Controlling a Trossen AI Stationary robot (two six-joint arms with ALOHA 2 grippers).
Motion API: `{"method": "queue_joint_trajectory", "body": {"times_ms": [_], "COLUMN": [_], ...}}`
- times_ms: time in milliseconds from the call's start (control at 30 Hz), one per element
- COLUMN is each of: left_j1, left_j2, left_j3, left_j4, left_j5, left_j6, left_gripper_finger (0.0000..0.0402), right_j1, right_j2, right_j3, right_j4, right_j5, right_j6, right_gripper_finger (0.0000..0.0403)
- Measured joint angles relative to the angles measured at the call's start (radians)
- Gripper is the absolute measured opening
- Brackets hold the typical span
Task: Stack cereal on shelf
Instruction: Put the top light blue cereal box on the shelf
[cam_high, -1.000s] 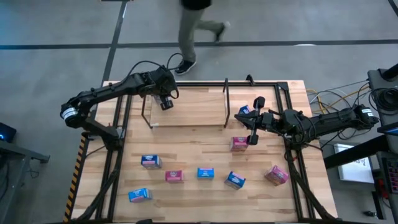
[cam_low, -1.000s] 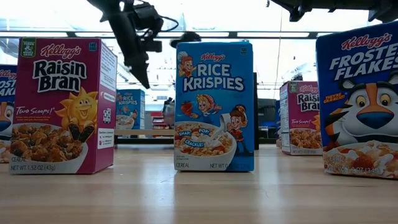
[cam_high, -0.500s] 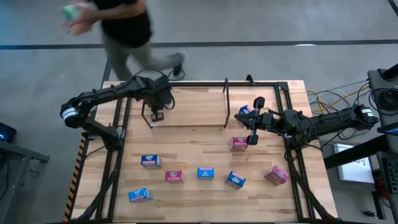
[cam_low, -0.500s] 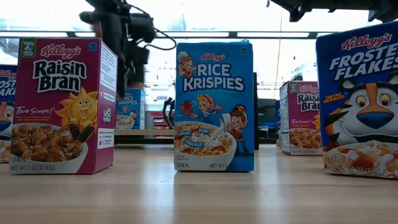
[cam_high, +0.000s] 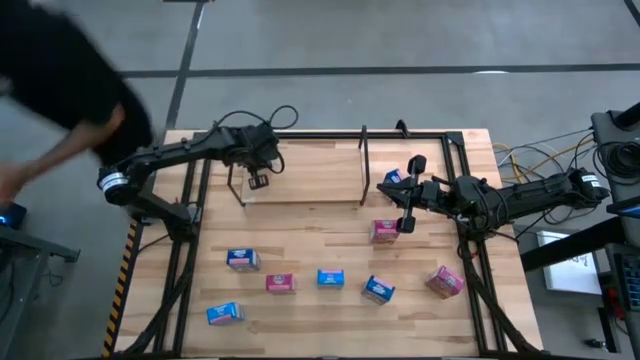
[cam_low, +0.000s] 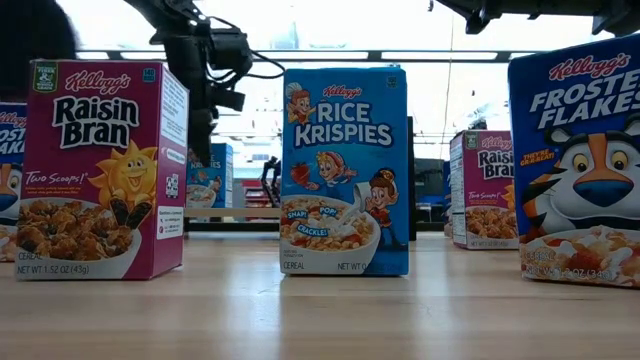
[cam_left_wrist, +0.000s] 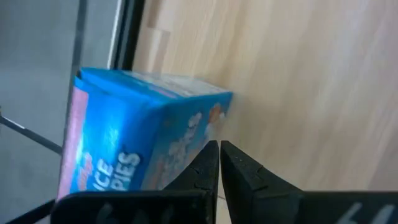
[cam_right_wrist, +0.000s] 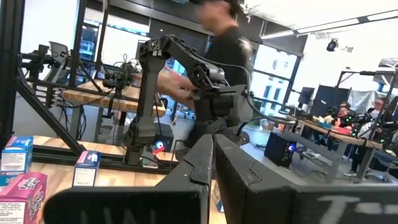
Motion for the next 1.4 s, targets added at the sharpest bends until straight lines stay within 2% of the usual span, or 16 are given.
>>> {"method": "queue_joint_trajectory", "body": {"times_ms": [200, 367, 1400], "left_j1": [0.001, 0.003, 0.026], "left_j2": [0.02, 0.045, 0.076], "left_j3": [0.0, 0.0, 0.0], "left_j4": [0.034, 0.033, 0.045], "left_j5": [-0.001, -0.042, -0.045], "left_j6": [0.0, 0.002, 0.041], "left_gripper_finger": [0.0, 0.0, 0.0], "right_j1": [0.0, 0.0, 0.0], "right_j2": [0.0, 0.0, 0.0], "right_j3": [0.0, 0.0, 0.0], "right_j4": [0.0, 0.0, -0.001], "right_j5": [0.0, 0.0, 0.0], "right_j6": [0.0, 0.0, 0.0], "right_gripper_finger": [0.0009, 0.0009, 0.0009]}}
